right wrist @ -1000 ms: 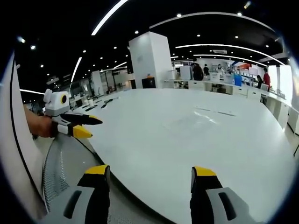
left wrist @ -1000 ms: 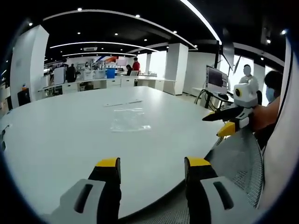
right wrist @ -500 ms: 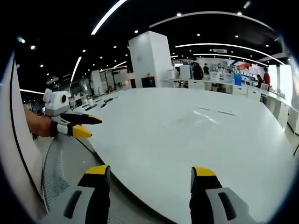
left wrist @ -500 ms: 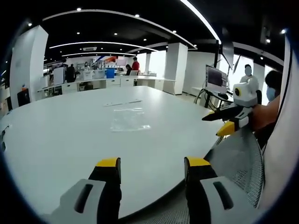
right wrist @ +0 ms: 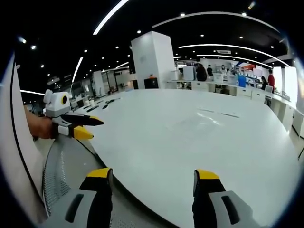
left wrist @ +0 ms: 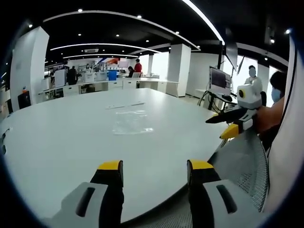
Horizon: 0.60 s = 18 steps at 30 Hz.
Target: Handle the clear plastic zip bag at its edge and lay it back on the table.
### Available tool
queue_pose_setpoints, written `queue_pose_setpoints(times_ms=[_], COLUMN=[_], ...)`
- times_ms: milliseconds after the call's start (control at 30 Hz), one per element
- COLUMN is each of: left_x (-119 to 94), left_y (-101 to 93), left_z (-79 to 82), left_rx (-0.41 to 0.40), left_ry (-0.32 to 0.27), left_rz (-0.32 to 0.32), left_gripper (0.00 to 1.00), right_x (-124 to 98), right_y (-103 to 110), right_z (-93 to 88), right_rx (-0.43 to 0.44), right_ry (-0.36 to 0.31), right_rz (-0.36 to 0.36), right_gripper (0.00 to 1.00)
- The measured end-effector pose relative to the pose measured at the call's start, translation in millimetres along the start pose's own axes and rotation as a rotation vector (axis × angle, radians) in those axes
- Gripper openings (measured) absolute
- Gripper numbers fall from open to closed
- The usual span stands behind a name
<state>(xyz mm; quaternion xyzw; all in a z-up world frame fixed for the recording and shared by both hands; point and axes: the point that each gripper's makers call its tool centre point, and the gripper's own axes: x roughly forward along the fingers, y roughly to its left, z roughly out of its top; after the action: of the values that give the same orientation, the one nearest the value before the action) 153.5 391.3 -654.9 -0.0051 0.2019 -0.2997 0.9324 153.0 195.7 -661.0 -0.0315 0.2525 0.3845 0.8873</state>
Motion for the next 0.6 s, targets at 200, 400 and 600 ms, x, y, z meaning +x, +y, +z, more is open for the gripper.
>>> queue_pose_setpoints(times_ms=[200,400,600], left_x=[-0.2,-0.3,0.0], left_y=[-0.8,-2.0,1.9], left_z=[0.8,2.6,2.0], left_rx=[0.003,0.002,-0.002], left_ry=[0.000,-0.001,-0.003], left_rz=[0.002,0.006,0.011], left_gripper=[0.51,0.51,0.52], right_x=[0.4,0.3,0.2], right_y=[-0.8,-1.6,-5.3], right_z=[-0.9,-0.9,-1.3], right_rx=[-0.005,-0.002,0.013], right_ry=[0.001,0.003,0.016], right_rz=[0.000,0.003,0.009], right_gripper=[0.68,0.66,0.65])
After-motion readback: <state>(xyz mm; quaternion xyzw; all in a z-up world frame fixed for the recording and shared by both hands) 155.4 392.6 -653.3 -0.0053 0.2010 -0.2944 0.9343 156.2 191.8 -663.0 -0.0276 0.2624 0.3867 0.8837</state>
